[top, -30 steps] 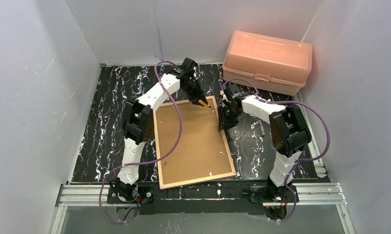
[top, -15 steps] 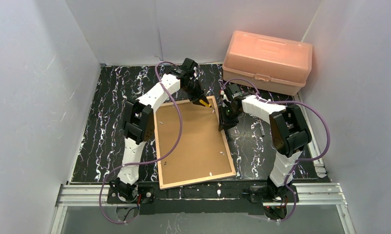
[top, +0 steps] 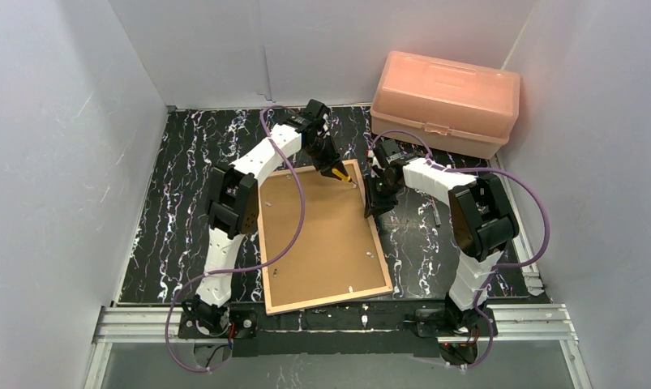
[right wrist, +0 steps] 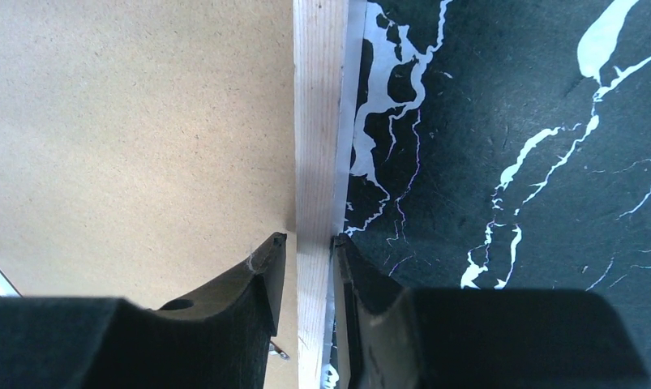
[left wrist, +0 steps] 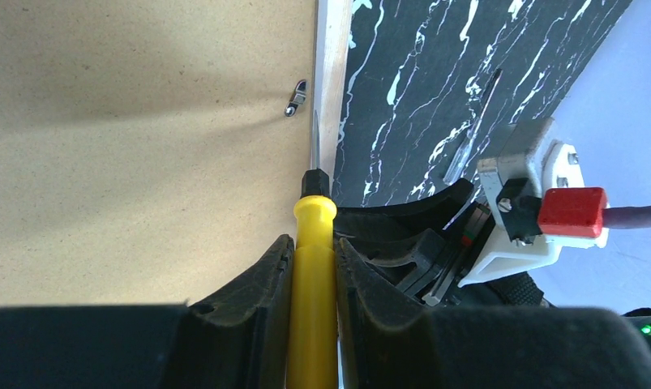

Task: Take the photo out of the frame
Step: Release the photo frame item from the photo frame.

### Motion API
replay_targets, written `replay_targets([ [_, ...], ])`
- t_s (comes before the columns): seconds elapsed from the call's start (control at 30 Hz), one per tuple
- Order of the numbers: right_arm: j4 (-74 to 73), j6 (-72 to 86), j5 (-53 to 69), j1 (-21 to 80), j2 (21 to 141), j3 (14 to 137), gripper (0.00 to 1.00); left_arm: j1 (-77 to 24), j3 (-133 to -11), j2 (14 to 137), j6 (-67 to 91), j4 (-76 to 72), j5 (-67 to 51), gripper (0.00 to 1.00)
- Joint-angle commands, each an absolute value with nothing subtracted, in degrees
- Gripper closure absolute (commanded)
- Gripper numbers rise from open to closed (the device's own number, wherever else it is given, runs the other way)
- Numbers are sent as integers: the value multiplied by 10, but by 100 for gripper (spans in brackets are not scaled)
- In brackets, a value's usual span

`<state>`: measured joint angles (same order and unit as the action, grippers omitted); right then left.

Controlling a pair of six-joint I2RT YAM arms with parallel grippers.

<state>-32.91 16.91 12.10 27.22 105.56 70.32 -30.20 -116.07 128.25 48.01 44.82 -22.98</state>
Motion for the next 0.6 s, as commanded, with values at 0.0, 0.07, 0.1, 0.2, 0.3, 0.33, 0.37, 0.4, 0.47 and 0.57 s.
replay_targets([
  [0.0, -323, 177, 125, 270, 1033, 701, 65, -303, -1151, 1265, 467, 457, -235, 100],
  [0.07, -323, 179, 125, 270, 1032, 700, 65, -303, -1148, 1265, 466, 457, -235, 100],
  [0.1, -323, 179, 126, 270, 1033, 700, 65, -303, -1148, 1265, 465, 457, -235, 100],
  [0.2, -323, 179, 125, 270, 1033, 700, 65, -303, -1149, 1268, 465, 457, -234, 100],
  [0.3, -324, 179, 125, 270, 1033, 701, 65, -303, -1153, 1272, 465, 457, -235, 100],
  [0.33, -324, 179, 125, 271, 1034, 701, 66, -303, -1155, 1274, 465, 457, -235, 100],
  [0.37, -325, 179, 125, 271, 1036, 702, 66, -303, -1156, 1276, 465, 457, -236, 100],
  [0.4, -324, 179, 125, 270, 1035, 703, 66, -304, -1158, 1277, 465, 457, -237, 100],
  [0.47, -325, 179, 125, 270, 1036, 705, 66, -303, -1160, 1280, 465, 456, -239, 100],
  [0.57, -325, 178, 126, 271, 1039, 706, 66, -303, -1163, 1283, 464, 455, -238, 100],
])
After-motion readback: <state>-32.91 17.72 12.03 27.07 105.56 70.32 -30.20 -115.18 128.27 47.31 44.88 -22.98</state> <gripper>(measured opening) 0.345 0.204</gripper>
